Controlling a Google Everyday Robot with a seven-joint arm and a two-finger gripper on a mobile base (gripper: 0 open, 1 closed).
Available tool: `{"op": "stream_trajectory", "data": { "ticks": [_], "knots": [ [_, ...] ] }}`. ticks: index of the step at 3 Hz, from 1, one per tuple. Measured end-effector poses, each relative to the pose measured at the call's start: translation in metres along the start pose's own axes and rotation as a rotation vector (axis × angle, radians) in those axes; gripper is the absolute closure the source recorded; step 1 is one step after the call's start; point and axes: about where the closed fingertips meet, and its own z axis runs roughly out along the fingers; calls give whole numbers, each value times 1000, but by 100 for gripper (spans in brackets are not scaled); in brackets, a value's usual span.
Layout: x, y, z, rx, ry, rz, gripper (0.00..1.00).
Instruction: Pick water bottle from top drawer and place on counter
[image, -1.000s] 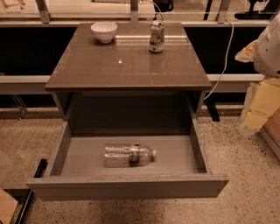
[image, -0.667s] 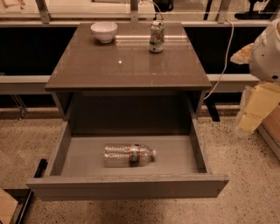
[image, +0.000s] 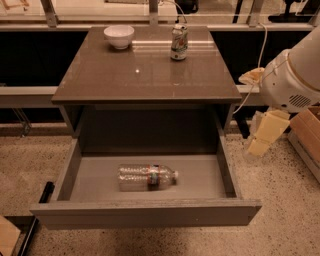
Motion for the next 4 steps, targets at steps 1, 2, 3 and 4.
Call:
{"op": "stream_trajectory", "data": {
  "ticks": [1,2,3,4],
  "knots": [
    [0,0,0,0,0,0,0],
    [-4,5,25,-13,-41,49,0],
    [-16,6,69,-45,-123,89,0],
    [-26,6,117,-89,-191,118,0]
  ]
}}
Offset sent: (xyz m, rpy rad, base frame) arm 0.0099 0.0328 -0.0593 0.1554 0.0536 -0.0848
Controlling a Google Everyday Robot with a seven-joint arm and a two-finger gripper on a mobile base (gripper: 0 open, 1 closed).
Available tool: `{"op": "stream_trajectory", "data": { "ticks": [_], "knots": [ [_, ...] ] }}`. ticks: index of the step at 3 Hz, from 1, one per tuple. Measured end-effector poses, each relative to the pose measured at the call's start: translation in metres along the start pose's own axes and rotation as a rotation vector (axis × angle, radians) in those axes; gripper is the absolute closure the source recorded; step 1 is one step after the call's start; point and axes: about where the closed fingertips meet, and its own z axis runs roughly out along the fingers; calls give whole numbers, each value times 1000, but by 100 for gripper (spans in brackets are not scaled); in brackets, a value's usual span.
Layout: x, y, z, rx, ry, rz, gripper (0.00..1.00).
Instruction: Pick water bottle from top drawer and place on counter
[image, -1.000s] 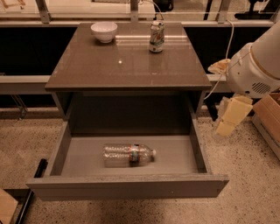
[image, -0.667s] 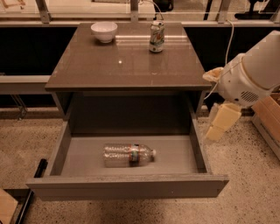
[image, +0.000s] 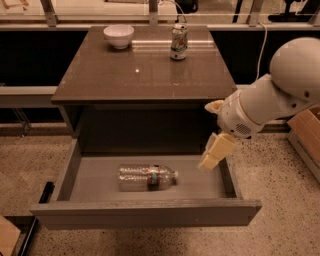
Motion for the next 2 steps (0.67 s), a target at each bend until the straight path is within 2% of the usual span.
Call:
{"op": "stream_trajectory", "data": {
  "ticks": [2],
  "knots": [
    [-12,-3,93,-122,-121,47,0]
  ]
}}
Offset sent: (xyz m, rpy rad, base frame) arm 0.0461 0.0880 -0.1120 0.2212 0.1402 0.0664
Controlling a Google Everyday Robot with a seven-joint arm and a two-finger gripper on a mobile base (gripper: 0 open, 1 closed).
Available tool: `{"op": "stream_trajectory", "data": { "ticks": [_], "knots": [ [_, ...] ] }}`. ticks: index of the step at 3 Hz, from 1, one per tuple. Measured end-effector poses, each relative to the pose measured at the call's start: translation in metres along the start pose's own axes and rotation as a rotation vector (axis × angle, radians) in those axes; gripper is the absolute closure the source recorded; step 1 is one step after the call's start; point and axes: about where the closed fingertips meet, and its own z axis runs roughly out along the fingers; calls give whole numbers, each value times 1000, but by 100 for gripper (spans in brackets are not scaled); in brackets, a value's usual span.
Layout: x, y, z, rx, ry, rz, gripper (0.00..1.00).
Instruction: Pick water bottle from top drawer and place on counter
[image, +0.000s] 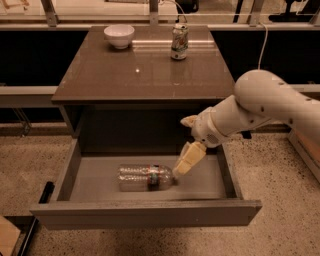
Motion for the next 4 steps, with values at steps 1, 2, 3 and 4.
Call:
{"op": "stream_trajectory", "data": {
  "ticks": [1,2,3,4],
  "knots": [
    [-15,2,82,-32,-56,17,0],
    [-15,0,82,-25,-59,18,0],
    [-12,2,87,-30,-88,41,0],
    [-3,0,112,-37,-81,61,0]
  ]
}}
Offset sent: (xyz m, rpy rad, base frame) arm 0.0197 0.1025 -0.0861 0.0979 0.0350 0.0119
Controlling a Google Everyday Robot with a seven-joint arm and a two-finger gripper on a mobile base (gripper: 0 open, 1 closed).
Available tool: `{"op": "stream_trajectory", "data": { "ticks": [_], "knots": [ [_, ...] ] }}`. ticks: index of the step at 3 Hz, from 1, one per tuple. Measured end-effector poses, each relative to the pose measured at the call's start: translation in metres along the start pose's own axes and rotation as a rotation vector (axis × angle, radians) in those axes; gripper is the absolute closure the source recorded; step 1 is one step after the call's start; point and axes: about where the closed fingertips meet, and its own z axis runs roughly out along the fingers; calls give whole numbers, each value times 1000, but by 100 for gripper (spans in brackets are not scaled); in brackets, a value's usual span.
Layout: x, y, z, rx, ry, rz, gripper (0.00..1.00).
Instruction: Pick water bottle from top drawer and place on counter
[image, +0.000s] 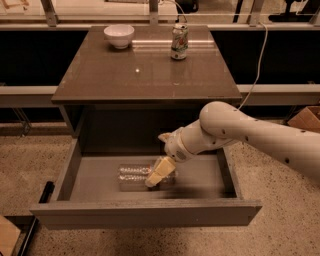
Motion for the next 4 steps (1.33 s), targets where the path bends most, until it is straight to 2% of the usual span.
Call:
{"op": "stream_trajectory", "data": {
  "ticks": [2,3,4],
  "knots": [
    [31,-12,40,-23,-4,66,0],
    [33,-12,58,-53,3,57,18],
    [29,-12,65,-73,4,40,41]
  ]
}}
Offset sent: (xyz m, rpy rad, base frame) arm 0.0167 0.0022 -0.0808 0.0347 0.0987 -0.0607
